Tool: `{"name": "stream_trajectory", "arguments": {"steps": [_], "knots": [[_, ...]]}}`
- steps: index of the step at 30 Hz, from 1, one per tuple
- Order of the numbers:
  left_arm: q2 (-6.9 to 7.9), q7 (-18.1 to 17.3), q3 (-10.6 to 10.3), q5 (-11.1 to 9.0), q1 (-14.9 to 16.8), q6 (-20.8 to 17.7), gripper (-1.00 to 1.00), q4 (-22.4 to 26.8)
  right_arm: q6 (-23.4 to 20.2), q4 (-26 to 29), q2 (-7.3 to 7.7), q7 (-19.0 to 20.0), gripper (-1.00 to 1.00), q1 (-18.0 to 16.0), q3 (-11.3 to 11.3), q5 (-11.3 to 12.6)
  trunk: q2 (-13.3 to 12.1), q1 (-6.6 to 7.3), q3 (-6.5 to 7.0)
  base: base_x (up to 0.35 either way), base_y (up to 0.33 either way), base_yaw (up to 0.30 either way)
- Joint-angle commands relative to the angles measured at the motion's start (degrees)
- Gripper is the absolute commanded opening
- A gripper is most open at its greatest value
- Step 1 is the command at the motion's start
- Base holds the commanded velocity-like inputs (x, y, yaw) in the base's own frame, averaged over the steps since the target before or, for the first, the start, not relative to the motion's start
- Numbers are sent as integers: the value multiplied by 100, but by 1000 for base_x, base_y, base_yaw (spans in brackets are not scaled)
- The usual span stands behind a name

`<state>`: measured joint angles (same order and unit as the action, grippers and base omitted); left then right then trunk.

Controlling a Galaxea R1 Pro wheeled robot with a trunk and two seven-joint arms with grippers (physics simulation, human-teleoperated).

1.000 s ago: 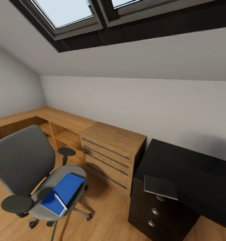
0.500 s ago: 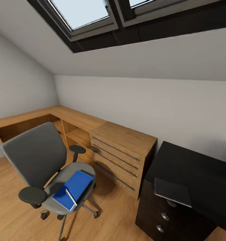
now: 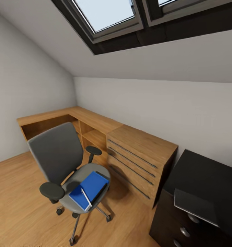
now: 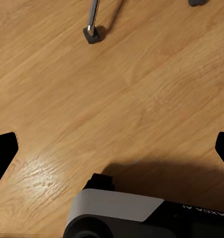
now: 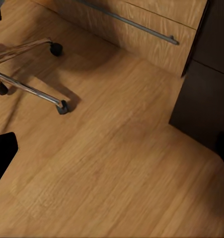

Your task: In the bedroom, organize the workspace by keeping the computer under the desk, ensuring the monitor is on the desk, placing the keyboard on the desk next to the monitor, placing the mouse on the desk next to the keyboard, moving the folder from the swivel chair onto the desk next to the mouse, stacking the notebook on top of the folder with the pen on top of the notebook, and positioning the swivel chair next to the desk.

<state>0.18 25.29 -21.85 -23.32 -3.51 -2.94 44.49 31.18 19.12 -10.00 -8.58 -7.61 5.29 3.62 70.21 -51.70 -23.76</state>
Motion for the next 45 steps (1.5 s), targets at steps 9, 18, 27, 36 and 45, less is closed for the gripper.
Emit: {"name": "stream_trajectory", "arguments": {"steps": [9, 18, 27, 36, 45], "knots": [[118, 30, 698, -30, -3, 449, 100, -377, 21, 3, 0, -29, 100, -4, 33, 34, 3, 0, -5, 0, 0, 275], [294, 10, 1221, -78, 470, 891, 100, -1627, 24, 12, 0, -29, 100, -4, 33, 34, 3, 0, -5, 0, 0, 275], [378, -575, 1236, -641, 1100, 749, 100, -2541, 24, 13, 0, -30, 100, -4, 33, 34, 3, 0, -5, 0, 0, 275], [710, -1401, 1236, -1283, 1372, -498, 100, -2601, 21, 13, 0, -24, 100, -4, 33, 24, 3, 0, -5, 0, 0, 275], [538, -1479, 1215, -1305, 1396, 1164, 100, -2823, 24, 5, 0, -23, 100, -4, 33, 10, 3, 0, -5, 0, 0, 275]]}}
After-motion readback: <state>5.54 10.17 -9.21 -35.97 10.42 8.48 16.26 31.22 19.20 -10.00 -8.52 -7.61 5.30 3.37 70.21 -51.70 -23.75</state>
